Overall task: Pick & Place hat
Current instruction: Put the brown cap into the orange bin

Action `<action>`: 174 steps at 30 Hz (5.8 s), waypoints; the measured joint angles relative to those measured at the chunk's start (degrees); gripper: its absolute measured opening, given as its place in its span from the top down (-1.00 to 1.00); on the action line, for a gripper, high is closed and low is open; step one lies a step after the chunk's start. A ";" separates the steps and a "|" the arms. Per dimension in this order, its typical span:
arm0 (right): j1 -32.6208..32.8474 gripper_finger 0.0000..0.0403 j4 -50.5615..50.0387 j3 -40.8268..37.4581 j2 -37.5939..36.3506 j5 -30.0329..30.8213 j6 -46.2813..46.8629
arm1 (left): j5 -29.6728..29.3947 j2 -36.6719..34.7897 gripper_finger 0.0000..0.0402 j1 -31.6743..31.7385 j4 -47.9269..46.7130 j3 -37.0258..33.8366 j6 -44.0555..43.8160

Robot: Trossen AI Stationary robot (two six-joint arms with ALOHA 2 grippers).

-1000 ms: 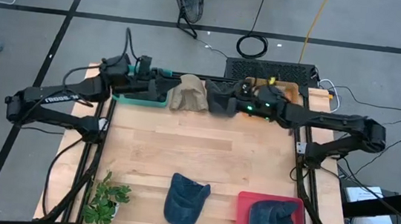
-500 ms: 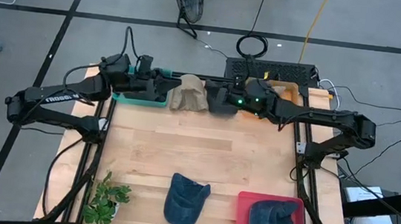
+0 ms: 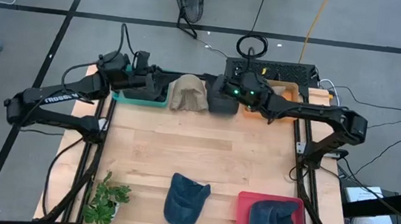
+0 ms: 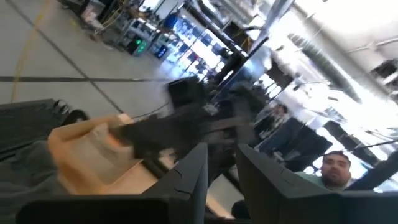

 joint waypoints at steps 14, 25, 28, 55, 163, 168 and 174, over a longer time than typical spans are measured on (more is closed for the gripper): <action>-0.43 0.32 -8.48 -0.20 -5.73 -7.55 -11.29 | 3.00 3.87 0.54 5.83 -26.29 6.81 15.04; -0.85 0.32 -29.79 -0.20 -17.21 -2.80 -19.01 | 3.06 19.81 0.54 6.48 -39.32 15.97 31.53; -0.81 0.32 -30.51 -0.23 -17.92 -3.07 -19.01 | 1.66 24.03 0.54 5.93 -41.91 18.52 34.88; 4.30 0.32 -37.41 -0.23 -19.39 -3.28 -17.25 | -14.01 50.72 -0.18 9.08 -52.37 27.56 39.62; 19.93 0.32 -76.38 -0.46 -32.43 0.77 -3.26 | -21.50 50.00 0.55 -23.67 -15.24 27.50 -39.02; 19.42 0.32 -70.64 -5.80 -32.02 1.28 5.75 | -20.79 40.94 0.51 -19.85 -21.55 27.50 -23.72; 19.45 0.32 -54.24 -17.51 -30.40 -0.22 19.11 | -20.61 29.03 0.54 -16.13 -27.41 27.54 -6.82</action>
